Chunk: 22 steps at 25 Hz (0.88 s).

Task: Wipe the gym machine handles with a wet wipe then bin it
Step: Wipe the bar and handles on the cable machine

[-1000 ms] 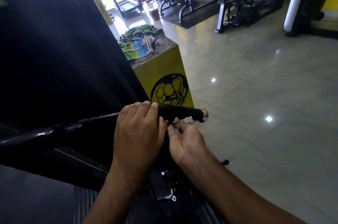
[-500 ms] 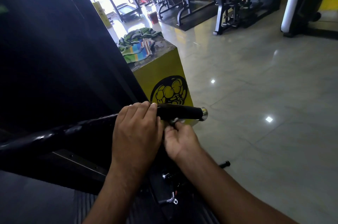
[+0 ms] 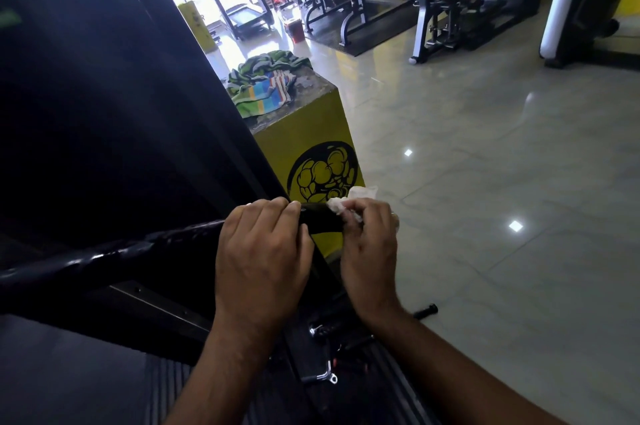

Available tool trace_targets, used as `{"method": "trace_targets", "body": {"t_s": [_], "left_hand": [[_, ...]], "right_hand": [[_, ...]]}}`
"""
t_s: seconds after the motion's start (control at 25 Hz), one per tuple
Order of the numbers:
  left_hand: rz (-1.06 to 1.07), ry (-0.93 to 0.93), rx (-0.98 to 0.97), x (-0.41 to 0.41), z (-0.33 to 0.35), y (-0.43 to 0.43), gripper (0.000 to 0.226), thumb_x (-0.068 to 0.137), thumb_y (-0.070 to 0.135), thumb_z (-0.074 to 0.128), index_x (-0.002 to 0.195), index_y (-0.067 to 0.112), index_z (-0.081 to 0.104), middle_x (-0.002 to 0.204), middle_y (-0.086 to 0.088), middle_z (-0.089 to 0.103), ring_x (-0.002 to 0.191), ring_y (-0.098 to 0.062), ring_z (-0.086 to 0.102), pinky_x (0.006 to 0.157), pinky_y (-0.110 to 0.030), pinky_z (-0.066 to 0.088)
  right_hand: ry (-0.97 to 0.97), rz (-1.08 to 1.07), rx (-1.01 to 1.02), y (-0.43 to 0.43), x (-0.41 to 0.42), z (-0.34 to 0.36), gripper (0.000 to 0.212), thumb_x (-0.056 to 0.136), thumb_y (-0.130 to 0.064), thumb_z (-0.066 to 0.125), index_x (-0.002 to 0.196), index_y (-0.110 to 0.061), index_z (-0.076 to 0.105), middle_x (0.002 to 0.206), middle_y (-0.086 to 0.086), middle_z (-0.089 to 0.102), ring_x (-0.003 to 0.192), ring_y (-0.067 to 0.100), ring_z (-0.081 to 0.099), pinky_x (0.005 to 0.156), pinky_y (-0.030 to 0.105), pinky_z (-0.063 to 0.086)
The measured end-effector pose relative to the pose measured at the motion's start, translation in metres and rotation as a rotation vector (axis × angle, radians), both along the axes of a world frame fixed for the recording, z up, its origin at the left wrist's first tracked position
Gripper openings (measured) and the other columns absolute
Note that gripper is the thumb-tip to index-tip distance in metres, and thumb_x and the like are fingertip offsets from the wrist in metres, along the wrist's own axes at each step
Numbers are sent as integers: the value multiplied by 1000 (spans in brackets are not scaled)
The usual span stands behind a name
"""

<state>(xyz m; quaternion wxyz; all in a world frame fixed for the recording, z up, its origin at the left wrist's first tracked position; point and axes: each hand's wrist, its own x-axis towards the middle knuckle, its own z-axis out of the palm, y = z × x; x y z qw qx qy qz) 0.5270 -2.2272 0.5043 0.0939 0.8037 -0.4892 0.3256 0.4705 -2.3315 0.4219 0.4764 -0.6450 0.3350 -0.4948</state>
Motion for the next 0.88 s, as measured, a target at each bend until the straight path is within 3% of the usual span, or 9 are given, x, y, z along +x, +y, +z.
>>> {"method": "trace_targets", "body": {"t_s": [0.12, 0.2, 0.28, 0.36, 0.52, 0.64, 0.76, 0.88], "left_hand": [[5, 13, 16, -3, -2, 1, 28, 88, 23, 61, 110, 7, 71, 108, -9, 70, 102, -25, 63, 97, -42, 43], [19, 9, 20, -3, -3, 1, 27, 88, 22, 62, 108, 7, 71, 107, -8, 70, 100, -24, 64, 97, -40, 42], [34, 10, 35, -3, -4, 2, 27, 88, 23, 61, 108, 7, 71, 106, -8, 70, 100, -24, 64, 97, -40, 42], [46, 20, 52, -4, -6, 3, 29, 88, 24, 60, 109, 7, 71, 108, -9, 70, 101, -24, 63, 97, -41, 43], [57, 33, 70, -2, -9, 5, 28, 88, 23, 59, 109, 7, 70, 107, -9, 70, 102, -23, 63, 96, -40, 45], [53, 21, 66, -2, -12, 7, 30, 89, 24, 58, 110, 6, 70, 107, -8, 70, 102, -23, 63, 96, -40, 44], [46, 7, 54, 0, -13, 7, 27, 89, 22, 59, 107, 6, 70, 104, -8, 70, 100, -23, 64, 95, -38, 43], [53, 0, 56, -1, -14, 7, 28, 87, 22, 60, 107, 7, 71, 104, -8, 70, 99, -22, 63, 95, -36, 41]], "right_hand": [[66, 35, 17, -10, -3, -2, 9, 98, -23, 56, 101, -20, 64, 105, -12, 58, 105, 8, 48, 79, 6, 35], [116, 120, -178, -15, -5, -6, 8, 97, -17, 58, 100, -19, 65, 106, -9, 61, 103, 7, 50, 83, 6, 34], [160, 178, -169, -29, -7, -11, 11, 98, -16, 56, 101, -20, 66, 104, -7, 64, 100, 10, 56, 86, 11, 43], [165, 273, -55, -37, -6, -5, 13, 98, -16, 55, 101, -21, 67, 100, -6, 67, 96, 9, 61, 84, 26, 54], [202, 546, -326, -51, 4, 9, 13, 94, -12, 60, 101, -16, 71, 98, -7, 68, 92, 3, 61, 79, 20, 49], [280, 603, -147, -60, 5, 17, 14, 94, -17, 61, 100, -21, 73, 95, -9, 70, 89, 2, 63, 79, 27, 54], [190, 748, -319, -48, 9, 29, 16, 95, -16, 59, 105, -20, 72, 100, -9, 70, 94, 2, 63, 85, 20, 52], [400, 870, -121, -65, 14, 38, 16, 97, -22, 57, 100, -23, 72, 93, -12, 68, 89, 3, 63, 81, 28, 53]]}}
